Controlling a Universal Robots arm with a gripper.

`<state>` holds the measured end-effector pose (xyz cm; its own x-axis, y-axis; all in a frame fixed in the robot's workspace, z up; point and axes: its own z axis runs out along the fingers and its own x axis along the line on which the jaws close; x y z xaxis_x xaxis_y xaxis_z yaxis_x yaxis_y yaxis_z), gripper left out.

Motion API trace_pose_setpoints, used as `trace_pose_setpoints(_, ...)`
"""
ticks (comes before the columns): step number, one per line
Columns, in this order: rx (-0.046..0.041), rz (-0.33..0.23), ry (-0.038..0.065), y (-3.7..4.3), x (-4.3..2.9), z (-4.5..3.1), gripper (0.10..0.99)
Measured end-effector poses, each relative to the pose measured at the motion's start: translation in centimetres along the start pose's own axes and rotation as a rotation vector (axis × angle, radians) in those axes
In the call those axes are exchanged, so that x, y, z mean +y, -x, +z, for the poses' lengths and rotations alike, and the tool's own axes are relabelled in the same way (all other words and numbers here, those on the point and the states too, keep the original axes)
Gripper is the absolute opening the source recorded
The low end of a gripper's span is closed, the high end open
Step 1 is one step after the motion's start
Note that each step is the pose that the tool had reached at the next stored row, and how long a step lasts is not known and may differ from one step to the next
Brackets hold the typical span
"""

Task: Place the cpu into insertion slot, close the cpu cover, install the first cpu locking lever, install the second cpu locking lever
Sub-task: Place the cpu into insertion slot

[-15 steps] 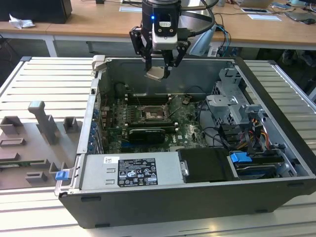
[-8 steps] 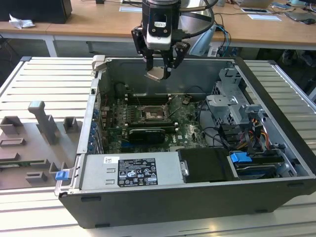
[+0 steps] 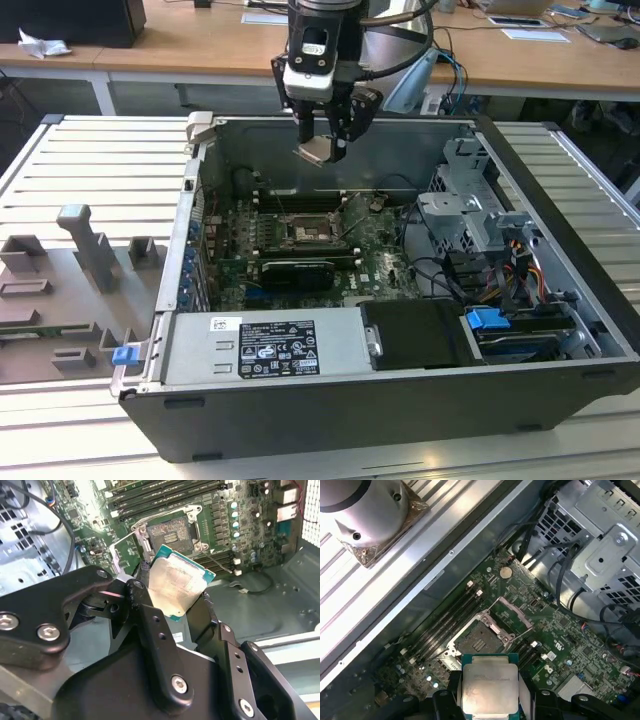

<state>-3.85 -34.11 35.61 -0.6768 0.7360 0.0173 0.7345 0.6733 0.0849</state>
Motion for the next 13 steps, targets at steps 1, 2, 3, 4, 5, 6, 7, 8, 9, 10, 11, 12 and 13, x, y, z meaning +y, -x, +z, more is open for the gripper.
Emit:
trace_pose_setpoints(1, -0.0018, 0.022, 0.000, 0.00, 0.00, 0.02, 0.537)
trace_pose_setpoints(2, -0.0036, 0.042, 0.001, 0.00, 0.00, 0.03, 0.537)
trace_pose_setpoints(3, -0.0048, 0.056, 0.001, 0.00, 0.00, 0.04, 0.537)
trace_pose_setpoints(4, -0.0058, 0.068, 0.001, 0.00, 0.00, 0.04, 0.537)
trace_pose_setpoints(5, -0.0069, 0.081, 0.001, 0.00, -0.01, 0.05, 0.537)
trace_pose_setpoints(6, -0.0079, 0.093, 0.002, 0.00, -0.01, 0.05, 0.537)
trace_pose_setpoints(7, -0.0091, 0.107, 0.002, 0.00, 0.00, 0.06, 0.537)
trace_pose_setpoints(8, -0.0102, 0.119, 0.002, 0.00, -0.01, 0.07, 0.537)
trace_pose_setpoints(9, -0.0120, 0.142, 0.002, 0.00, -0.01, 0.09, 0.537)
trace_pose_setpoints(10, -0.0151, 0.178, 0.003, 0.00, -0.01, 0.11, 0.537)
trace_pose_setpoints(11, -0.0185, 0.218, 0.004, 0.00, -0.01, 0.15, 0.537)
trace_pose_setpoints(12, -0.0215, 0.253, 0.004, 0.00, -0.02, 0.19, 0.537)
trace_pose_setpoints(13, -0.0234, 0.275, 0.005, 0.01, -0.02, 0.24, 0.537)
